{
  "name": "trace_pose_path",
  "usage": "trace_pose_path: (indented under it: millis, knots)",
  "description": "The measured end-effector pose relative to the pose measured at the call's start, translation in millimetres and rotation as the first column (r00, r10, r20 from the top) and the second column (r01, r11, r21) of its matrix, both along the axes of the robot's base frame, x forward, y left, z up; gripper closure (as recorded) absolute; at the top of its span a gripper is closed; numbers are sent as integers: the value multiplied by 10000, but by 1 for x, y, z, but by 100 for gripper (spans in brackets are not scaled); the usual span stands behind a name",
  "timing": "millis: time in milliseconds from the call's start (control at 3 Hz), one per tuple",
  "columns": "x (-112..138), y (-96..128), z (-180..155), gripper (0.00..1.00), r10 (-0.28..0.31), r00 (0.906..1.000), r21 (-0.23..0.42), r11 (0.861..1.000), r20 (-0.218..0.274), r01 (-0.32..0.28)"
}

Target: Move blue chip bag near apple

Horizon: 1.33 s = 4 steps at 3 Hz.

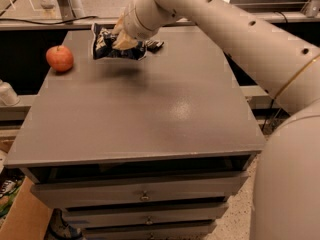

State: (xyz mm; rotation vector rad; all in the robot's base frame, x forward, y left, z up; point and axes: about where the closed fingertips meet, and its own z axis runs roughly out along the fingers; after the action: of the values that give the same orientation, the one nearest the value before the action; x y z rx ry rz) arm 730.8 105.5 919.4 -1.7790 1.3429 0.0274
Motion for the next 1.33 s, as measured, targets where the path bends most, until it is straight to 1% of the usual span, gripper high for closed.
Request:
trace_pose_path:
  millis: [333, 667, 1000, 1333]
  knots:
    - [16, 28, -14, 100, 326, 9994, 138, 9994, -82, -325]
    - [34, 52, -21, 100, 651, 9979, 101, 9978, -29, -651]
    - [46, 67, -24, 100, 848, 9964, 30, 9964, 70, -848]
    - [54, 85, -26, 100, 1124, 9935, 19, 9937, 168, -1125]
